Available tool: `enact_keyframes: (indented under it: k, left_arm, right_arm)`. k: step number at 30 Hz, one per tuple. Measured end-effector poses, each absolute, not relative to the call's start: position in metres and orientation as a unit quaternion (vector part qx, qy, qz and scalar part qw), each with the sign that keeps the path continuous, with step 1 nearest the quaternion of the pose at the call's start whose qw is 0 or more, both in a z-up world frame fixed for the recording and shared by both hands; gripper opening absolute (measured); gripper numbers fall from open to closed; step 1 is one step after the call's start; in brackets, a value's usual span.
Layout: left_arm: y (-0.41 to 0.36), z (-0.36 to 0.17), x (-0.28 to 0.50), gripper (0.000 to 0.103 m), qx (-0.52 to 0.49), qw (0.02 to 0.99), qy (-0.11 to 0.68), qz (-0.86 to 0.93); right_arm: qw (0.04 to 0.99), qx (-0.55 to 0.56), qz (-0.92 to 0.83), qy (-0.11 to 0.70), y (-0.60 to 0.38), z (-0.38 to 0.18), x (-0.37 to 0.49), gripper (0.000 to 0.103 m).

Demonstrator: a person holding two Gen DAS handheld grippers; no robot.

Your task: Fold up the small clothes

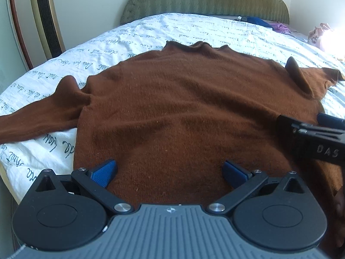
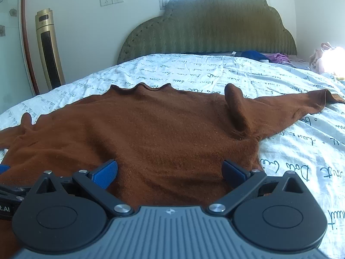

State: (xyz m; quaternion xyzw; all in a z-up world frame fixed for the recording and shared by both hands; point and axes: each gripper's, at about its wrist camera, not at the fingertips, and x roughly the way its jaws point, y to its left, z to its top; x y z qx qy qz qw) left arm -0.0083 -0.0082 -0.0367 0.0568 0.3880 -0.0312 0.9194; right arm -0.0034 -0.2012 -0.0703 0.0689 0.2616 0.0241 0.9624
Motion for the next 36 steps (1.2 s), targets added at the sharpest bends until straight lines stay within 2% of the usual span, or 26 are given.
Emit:
enact_keyframes:
  k: [11,17,21,27,36]
  left_arm:
    - [0.001,-0.048,-0.018,0.103,0.042,0.934,0.351,-0.045]
    - [-0.006,-0.033,-0.005,0.103,0.046,0.922,0.383,-0.043]
    - [-0.008,-0.019,0.013,0.103,0.026,0.938,0.342,-0.051]
    - [-0.027,-0.050,0.039,0.103,0.053,0.929,0.362,-0.061]
    - [-0.020,-0.053,0.032,0.103,0.043,0.933,0.349,-0.080]
  right_arm:
    - [0.958,0.036,0.039,0.282,-0.205,-0.073,-0.011,0.103]
    - [0.953,0.065,0.044,0.293,-0.213,-0.075,-0.005,0.103]
    - [0.944,0.064,0.039,0.321,-0.211,-0.078,0.002,0.103]
    - [0.944,0.030,0.027,0.329,-0.199,-0.080,0.004,0.103]
    - [0.945,0.022,0.016,0.327,-0.195,-0.080,0.003,0.103]
